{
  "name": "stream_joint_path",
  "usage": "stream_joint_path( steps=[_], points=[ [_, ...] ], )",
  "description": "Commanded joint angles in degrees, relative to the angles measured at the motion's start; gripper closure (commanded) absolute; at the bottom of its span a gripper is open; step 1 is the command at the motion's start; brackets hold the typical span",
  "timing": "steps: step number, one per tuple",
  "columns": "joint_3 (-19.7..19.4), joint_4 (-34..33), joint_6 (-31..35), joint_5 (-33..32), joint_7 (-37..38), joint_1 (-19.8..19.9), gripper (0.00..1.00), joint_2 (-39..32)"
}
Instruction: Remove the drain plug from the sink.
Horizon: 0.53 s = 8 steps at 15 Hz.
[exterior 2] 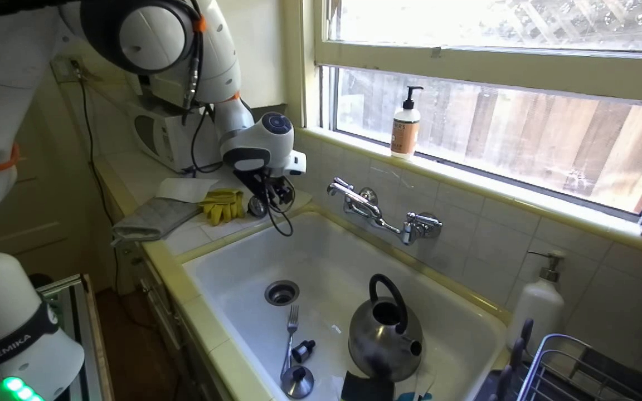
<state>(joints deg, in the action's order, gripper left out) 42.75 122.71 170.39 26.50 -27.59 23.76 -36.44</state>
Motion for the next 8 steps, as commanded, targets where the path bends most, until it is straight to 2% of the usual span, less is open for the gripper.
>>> stream_joint_path(
  steps=[1, 4, 8],
  points=[
    [-5.18, 5.76, -4.02, -2.42, 10.93, -2.67, 0.0, 9.63],
    [-10.11, 7.91, -10.42, -2.77, 15.1, -5.89, 0.0, 15.75],
    [-18.81, 8.42, -21.43, -3.97, 16.16, -12.48, 0.0, 21.86]
  ],
)
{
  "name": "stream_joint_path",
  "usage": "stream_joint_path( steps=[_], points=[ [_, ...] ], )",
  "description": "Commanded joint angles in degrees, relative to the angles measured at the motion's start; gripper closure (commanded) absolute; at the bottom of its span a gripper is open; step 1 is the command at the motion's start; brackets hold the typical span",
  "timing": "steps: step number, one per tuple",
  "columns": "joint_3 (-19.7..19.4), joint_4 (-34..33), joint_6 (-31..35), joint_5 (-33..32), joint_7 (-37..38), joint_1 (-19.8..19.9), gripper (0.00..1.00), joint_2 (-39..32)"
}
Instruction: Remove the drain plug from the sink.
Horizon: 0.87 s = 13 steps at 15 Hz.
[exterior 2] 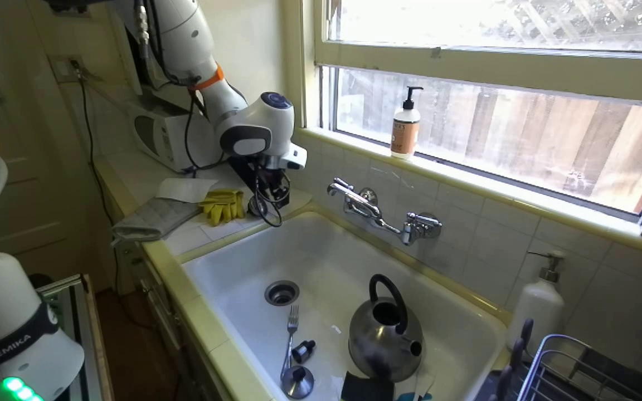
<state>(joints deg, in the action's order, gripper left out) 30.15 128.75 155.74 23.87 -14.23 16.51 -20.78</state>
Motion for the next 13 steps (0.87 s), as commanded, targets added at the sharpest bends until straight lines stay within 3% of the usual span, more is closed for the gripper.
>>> stream_joint_path(
  steps=[1, 7, 13],
  points=[
    [-8.3, 2.52, -9.02, -2.0, 3.04, -7.0, 0.0, 7.37],
    [-16.94, 3.71, -14.07, -6.42, 4.64, -14.61, 0.0, 12.0],
    [-18.71, 2.85, -12.54, -5.19, 3.02, -16.44, 0.0, 10.98]
  ],
)
